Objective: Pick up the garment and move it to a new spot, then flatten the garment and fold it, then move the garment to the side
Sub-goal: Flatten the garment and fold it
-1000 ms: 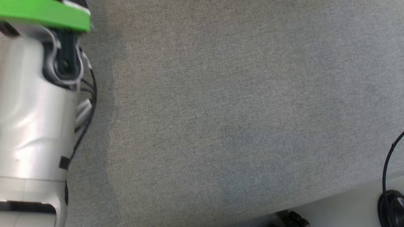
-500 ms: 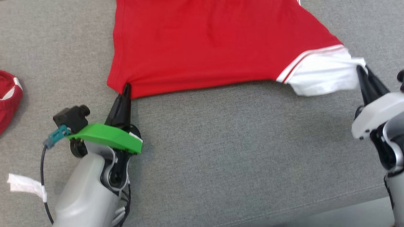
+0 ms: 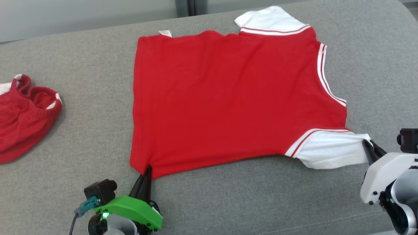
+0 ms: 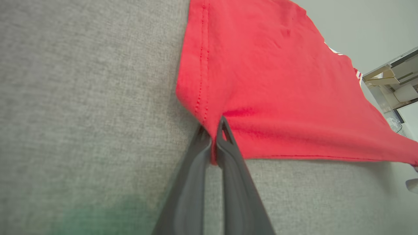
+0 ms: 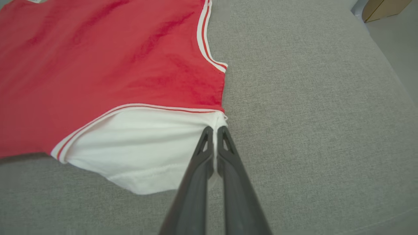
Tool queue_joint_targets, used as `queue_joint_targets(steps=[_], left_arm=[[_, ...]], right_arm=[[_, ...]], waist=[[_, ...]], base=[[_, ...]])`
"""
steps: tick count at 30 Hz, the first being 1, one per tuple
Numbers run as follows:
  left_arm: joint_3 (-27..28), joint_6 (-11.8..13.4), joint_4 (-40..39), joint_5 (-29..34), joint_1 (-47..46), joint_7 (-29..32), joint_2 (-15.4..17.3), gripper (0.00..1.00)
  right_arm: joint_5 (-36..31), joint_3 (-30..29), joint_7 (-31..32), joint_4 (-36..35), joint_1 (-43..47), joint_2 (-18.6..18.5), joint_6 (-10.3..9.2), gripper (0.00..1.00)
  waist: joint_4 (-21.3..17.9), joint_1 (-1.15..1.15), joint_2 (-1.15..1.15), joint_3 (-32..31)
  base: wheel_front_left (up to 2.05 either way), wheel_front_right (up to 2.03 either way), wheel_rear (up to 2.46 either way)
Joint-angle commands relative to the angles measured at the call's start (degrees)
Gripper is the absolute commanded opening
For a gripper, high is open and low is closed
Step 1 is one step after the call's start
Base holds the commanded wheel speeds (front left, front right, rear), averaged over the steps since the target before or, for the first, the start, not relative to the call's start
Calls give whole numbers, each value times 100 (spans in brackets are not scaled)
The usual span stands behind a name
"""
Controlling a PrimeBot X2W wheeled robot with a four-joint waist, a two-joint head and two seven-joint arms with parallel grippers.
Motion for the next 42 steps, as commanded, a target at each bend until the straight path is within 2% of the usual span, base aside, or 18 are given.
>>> queue_joint_targets(steps=[1, 11, 16, 22, 33, 42], left_arm=[[20, 100, -84, -93, 213, 52, 72, 0], [-227, 555, -813, -40, 901, 588, 234, 0], [-221, 702, -1274, -73, 824, 823, 336, 0], [-211, 749, -1519, -192, 387, 1180, 306, 0], [-310, 941, -1056, -31, -669, 1699, 206, 0], [-274, 839, -329, 7, -1321, 1590, 26, 0]], right_arm=[[-49, -52, 80, -36, 122, 18, -12, 0], [8, -81, 801, -206, 469, 140, -12, 0], [-52, 17, 725, -282, 239, 3, -11, 0], [33, 271, 567, -10, -252, -246, -11, 0], [104, 796, 39, 1083, -1474, -611, -11, 0], [-36, 1022, -612, 1948, -2336, -584, -12, 0]], waist=[[113, 1, 0, -147], [295, 1, 0, -303], [311, 1, 0, -337], [355, 1, 0, -342], [403, 1, 0, -202], [428, 1, 0, 84]], base=[[0, 0, 0], [0, 0, 0], [0, 0, 0], [0, 0, 0], [0, 0, 0], [0, 0, 0]])
